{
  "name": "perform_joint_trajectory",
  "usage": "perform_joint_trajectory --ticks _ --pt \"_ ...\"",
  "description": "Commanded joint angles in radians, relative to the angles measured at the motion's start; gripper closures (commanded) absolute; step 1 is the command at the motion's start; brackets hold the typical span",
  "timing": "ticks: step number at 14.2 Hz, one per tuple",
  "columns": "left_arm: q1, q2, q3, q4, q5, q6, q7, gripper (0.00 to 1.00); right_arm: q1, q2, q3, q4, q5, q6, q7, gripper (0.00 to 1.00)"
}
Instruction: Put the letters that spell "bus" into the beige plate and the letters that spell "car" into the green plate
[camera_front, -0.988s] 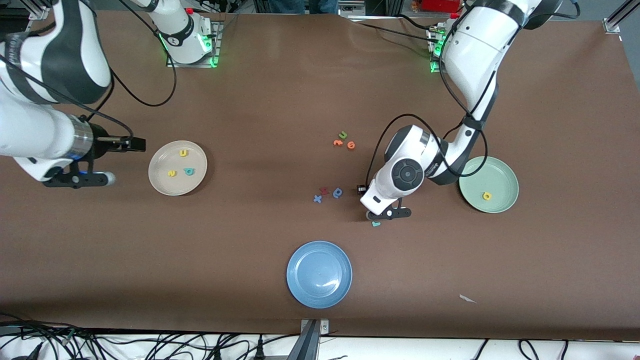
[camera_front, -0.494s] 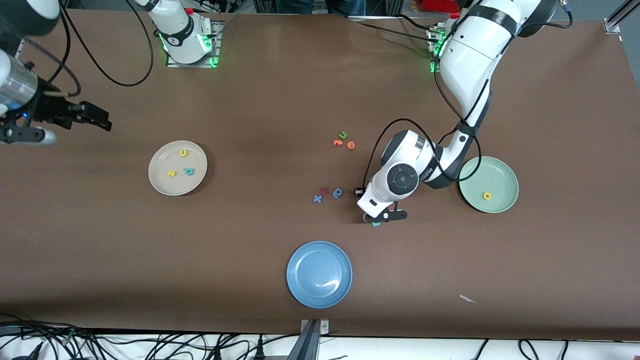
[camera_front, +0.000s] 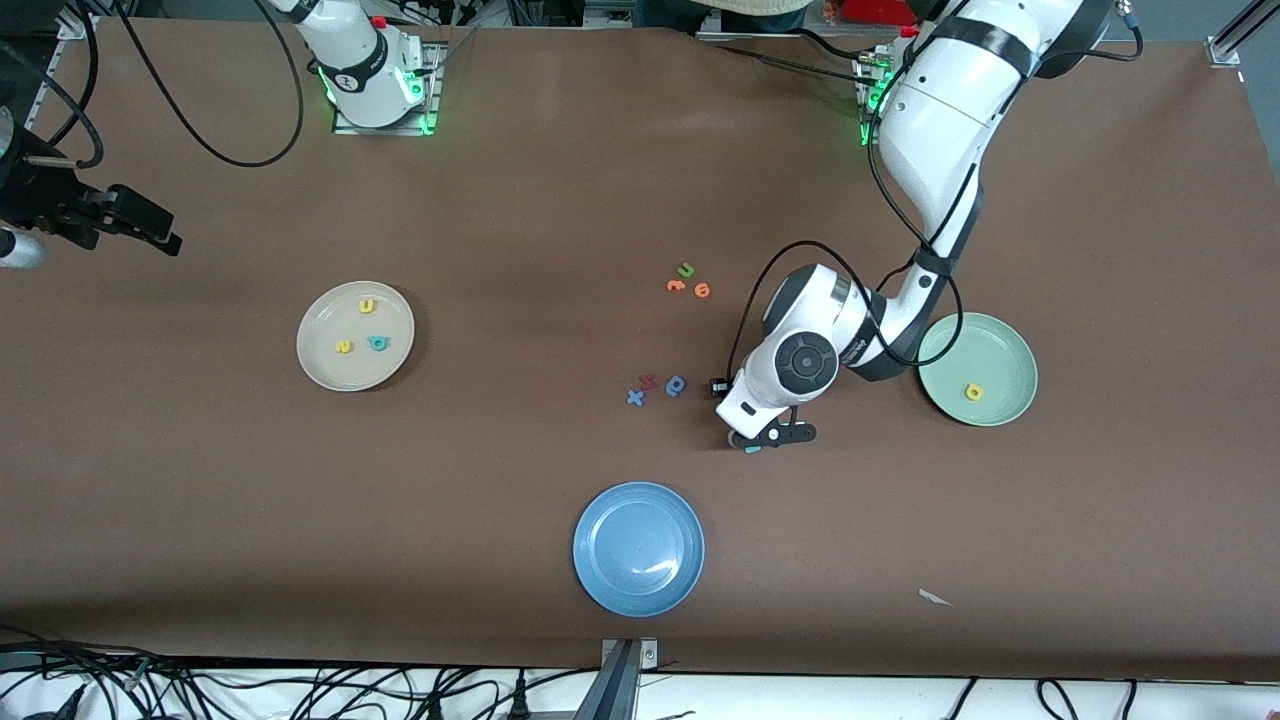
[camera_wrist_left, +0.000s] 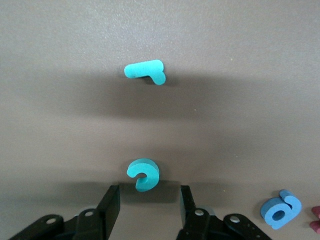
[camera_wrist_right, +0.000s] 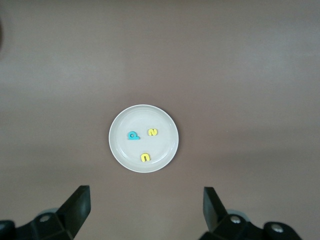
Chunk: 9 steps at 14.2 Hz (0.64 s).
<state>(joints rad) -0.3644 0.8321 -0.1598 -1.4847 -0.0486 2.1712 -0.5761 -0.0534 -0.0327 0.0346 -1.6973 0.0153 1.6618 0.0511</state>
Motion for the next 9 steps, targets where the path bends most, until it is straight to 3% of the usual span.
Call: perform_joint_trajectory --ticks 1,9 --pt "-0.007 0.019 0.006 0.034 -0.011 0.013 -0.004 0.45 -0.020 0.017 0.031 0.019 -0.005 0.001 -0.011 0.00" --pt "-0.004 0.022 0.009 0.034 -0.008 0.022 -0.002 0.51 -0.010 0.036 0.031 0.034 -0.001 0.001 -0.001 0.00"
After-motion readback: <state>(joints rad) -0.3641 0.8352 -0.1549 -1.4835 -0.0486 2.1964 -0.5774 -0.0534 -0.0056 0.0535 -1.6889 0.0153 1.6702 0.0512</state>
